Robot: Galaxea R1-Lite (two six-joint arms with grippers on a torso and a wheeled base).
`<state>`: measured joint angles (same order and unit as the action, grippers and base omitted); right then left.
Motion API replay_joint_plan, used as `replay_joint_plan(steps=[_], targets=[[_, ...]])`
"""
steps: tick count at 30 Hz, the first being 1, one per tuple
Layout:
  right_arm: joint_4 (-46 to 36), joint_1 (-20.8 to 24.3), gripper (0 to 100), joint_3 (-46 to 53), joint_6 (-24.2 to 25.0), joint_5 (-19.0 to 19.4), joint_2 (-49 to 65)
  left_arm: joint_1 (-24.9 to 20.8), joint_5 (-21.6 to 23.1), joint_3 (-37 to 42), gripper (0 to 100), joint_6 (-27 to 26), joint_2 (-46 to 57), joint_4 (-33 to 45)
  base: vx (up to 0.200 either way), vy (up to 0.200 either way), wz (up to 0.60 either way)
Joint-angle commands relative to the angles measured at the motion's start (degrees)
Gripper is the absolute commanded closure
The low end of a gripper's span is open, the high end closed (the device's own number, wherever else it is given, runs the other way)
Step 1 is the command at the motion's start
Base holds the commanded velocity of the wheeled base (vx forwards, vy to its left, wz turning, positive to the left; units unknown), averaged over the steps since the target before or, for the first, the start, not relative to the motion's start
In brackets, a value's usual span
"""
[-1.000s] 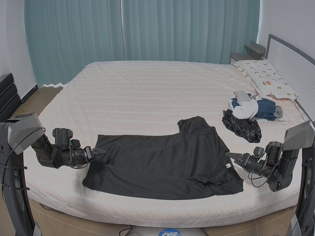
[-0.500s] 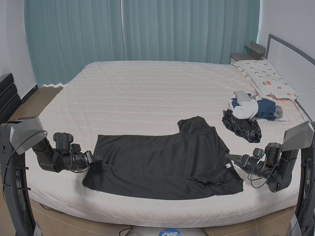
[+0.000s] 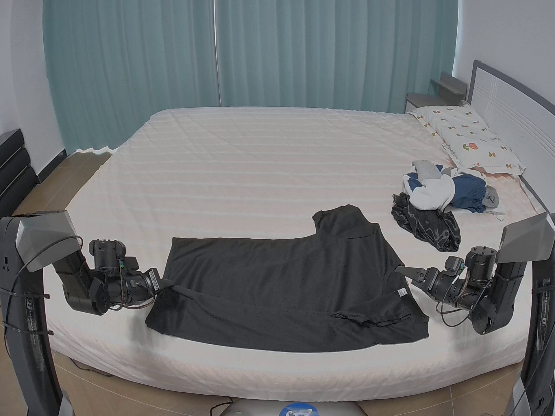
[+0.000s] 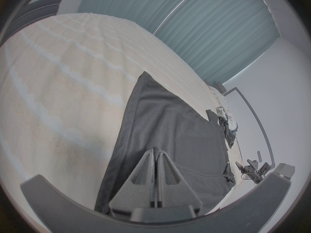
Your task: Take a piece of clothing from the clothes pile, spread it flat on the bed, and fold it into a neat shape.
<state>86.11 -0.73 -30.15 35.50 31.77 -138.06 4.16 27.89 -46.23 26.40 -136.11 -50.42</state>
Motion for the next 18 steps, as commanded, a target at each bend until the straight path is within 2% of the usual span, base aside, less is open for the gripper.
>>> replay_joint_plan(steps=[1,6,12,13,14,18], targets=[[-3.8,0.5,0,-0.5,-0.2,-0.2,4.8,0.1,0.0,1.7,100,1.4,1.5,-0.4,0.000,0.000,0.00],[-4.7,-0.7,0,-0.8,-2.4,-0.2,2.1,0.6,0.1,1.8,100,2.3,2.0,-0.4,0.000,0.000,0.00],[-4.0,0.0,0,-1.4,-4.8,0.0,-3.9,0.9,0.2,1.9,100,2.5,2.3,-0.4,0.000,0.000,0.00],[-4.0,0.0,0,-1.7,-7.9,0.0,-5.6,1.3,0.5,1.8,100,2.5,2.3,-0.4,0.000,0.000,0.00],[-4.0,0.0,0,-1.8,-8.9,0.0,-6.0,1.5,0.6,1.8,100,2.5,2.3,-0.4,0.000,0.000,0.00],[-4.7,0.0,0,-3.4,-9.2,0.5,-6.5,1.5,0.7,1.8,100,2.5,2.3,-0.4,0.000,0.000,0.00]])
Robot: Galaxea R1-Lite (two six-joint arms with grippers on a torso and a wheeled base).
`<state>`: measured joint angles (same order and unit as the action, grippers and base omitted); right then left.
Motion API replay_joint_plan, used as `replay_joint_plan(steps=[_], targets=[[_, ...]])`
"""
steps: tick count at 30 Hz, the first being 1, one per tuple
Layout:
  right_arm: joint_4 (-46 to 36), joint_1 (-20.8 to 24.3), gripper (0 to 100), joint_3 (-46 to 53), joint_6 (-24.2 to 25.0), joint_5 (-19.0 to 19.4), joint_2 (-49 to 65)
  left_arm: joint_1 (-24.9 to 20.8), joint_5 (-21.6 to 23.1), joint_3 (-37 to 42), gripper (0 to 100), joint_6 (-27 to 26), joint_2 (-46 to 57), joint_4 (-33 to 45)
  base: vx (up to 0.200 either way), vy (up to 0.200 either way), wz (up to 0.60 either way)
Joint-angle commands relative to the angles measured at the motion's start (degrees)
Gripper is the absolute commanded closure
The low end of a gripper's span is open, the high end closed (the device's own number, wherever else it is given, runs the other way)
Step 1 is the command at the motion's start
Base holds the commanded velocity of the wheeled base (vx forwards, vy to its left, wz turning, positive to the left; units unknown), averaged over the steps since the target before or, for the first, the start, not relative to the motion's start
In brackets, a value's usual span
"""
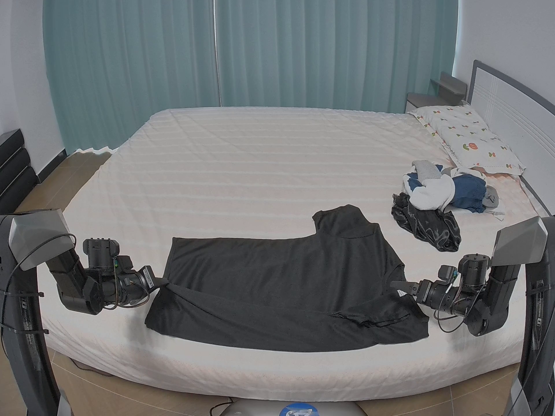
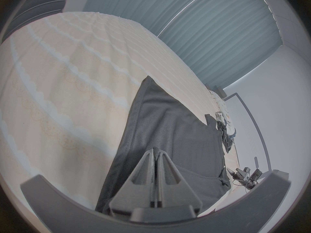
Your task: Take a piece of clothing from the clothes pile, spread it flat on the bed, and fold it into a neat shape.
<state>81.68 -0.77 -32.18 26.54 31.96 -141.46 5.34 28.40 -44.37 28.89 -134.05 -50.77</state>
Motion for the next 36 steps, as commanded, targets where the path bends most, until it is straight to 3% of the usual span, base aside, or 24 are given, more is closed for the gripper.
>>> replay_joint_plan(steps=[1,36], targets=[[-0.3,0.1,0,-1.4,-0.3,0.3,-3.1,0.3,0.2,0.0,100,0.0,0.2,0.0,0.000,0.000,0.00],[4.5,3.2,0,-2.4,-1.0,-0.4,-5.8,0.3,0.1,-0.7,100,0.0,-0.4,0.3,0.000,0.000,0.00]])
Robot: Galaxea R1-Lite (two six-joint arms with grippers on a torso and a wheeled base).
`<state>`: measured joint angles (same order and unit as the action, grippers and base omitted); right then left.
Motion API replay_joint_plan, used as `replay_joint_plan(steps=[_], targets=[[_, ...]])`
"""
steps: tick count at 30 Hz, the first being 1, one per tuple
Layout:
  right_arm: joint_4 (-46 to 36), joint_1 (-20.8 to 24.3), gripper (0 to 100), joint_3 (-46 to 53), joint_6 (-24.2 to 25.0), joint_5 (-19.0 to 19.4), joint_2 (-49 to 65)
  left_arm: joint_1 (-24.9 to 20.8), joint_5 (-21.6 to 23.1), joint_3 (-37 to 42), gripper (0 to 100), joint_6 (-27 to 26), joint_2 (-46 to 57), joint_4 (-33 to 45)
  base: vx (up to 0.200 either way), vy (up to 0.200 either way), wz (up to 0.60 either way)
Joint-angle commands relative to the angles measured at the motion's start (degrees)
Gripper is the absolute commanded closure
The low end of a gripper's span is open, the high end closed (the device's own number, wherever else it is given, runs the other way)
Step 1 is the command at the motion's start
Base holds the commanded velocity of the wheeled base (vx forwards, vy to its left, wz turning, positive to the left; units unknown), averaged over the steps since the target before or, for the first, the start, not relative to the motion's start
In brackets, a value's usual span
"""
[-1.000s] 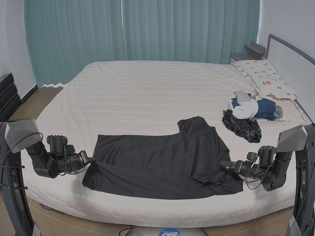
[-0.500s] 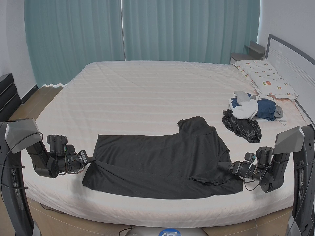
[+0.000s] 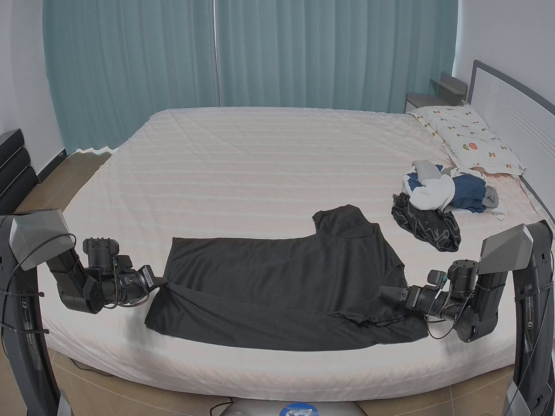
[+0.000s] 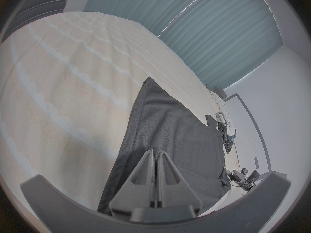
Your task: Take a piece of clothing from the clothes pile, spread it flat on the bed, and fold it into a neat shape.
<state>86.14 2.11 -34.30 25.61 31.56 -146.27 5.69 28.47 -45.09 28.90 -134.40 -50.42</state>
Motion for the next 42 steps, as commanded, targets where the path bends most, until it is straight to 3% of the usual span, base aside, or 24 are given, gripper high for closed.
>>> replay_joint_plan(steps=[1,9,10,24,31,42], targets=[[0.0,0.4,0,-0.3,0.0,0.0,-0.9,0.0,0.0,0.0,100,0.0,-0.1,-0.1,0.000,0.000,0.00],[-1.1,0.0,0,-0.5,0.0,0.1,-1.1,-0.1,0.1,0.3,100,0.0,0.3,0.1,0.000,0.000,0.00],[-1.2,-0.1,100,-0.4,0.0,0.1,-1.1,-0.1,0.1,0.2,100,0.0,0.3,0.1,0.000,0.000,0.00],[1.0,-1.5,100,2.0,0.8,1.1,1.3,0.0,-0.2,0.2,100,-0.1,-0.2,-0.1,0.000,0.000,0.00],[3.3,-3.0,100,1.2,5.8,1.0,1.9,0.0,-0.3,0.1,100,-0.5,-0.2,-0.3,0.000,0.000,0.00],[3.3,-4.4,100,-1.2,5.9,0.3,1.4,-0.1,-1.9,0.0,100,-2.6,-1.3,-0.4,0.000,0.000,0.00]])
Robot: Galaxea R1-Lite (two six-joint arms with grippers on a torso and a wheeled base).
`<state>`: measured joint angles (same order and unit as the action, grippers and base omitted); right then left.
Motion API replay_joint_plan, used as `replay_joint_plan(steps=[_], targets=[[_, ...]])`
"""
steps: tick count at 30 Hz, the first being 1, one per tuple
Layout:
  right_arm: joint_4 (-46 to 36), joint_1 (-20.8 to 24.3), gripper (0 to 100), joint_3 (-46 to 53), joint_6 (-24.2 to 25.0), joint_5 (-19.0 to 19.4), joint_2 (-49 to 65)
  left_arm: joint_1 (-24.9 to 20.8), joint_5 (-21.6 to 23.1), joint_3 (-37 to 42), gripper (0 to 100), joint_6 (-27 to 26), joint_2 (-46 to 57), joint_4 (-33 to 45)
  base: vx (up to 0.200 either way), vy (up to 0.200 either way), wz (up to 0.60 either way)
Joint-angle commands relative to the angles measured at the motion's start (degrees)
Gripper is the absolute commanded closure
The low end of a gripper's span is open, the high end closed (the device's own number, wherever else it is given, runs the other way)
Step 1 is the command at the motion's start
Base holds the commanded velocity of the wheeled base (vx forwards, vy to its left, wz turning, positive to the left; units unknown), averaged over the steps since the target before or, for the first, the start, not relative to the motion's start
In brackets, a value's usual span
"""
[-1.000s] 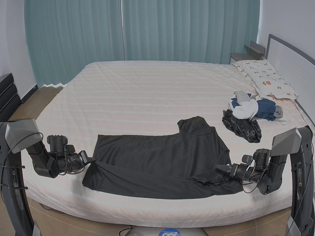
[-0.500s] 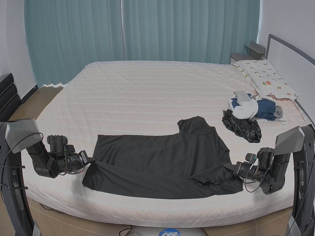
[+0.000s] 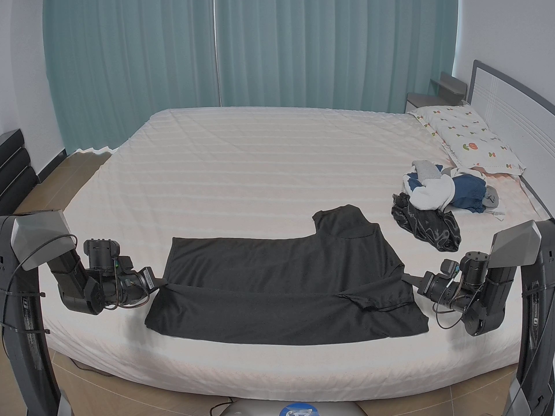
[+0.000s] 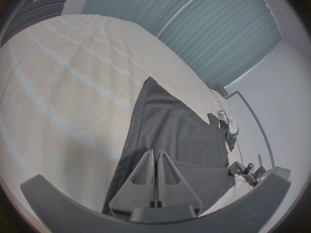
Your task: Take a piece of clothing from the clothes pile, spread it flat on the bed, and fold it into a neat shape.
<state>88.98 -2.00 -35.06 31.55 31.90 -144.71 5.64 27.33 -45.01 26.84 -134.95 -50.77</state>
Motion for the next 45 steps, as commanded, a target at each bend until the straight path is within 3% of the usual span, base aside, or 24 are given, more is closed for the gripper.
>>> replay_joint_plan(steps=[1,6,27,28,30,31,45], targets=[[0.5,-0.3,100,-0.6,0.0,-0.1,-0.1,0.0,-1.8,-0.2,100,-1.0,-1.2,0.0,0.000,0.000,0.00],[0.5,-0.1,100,-1.2,0.0,-0.3,-1.4,-0.4,-4.1,-0.2,100,-3.6,-2.3,-0.1,0.000,0.000,0.00],[-0.1,0.4,100,-3.3,-0.2,-0.4,-5.4,-0.5,-4.5,-1.0,100,-3.7,-2.6,0.4,0.000,0.000,0.00],[-0.1,0.4,100,-3.3,-0.2,-0.4,-5.5,-0.5,-4.5,-1.0,0,-3.7,-2.6,0.5,0.000,0.000,0.00],[-0.1,0.4,100,-3.5,-0.2,-0.4,-5.5,-0.5,-4.5,-1.0,0,-3.7,-2.6,0.4,0.000,0.000,0.00],[-0.1,0.5,0,-3.6,-0.2,-0.4,-5.5,-0.5,-4.4,-1.0,0,-3.6,-2.6,0.4,0.000,0.000,0.00],[0.5,-2.0,0,-1.8,0.1,-1.8,-1.4,-0.1,-4.0,-0.7,0,-2.4,0.1,0.2,0.000,0.000,0.00]])
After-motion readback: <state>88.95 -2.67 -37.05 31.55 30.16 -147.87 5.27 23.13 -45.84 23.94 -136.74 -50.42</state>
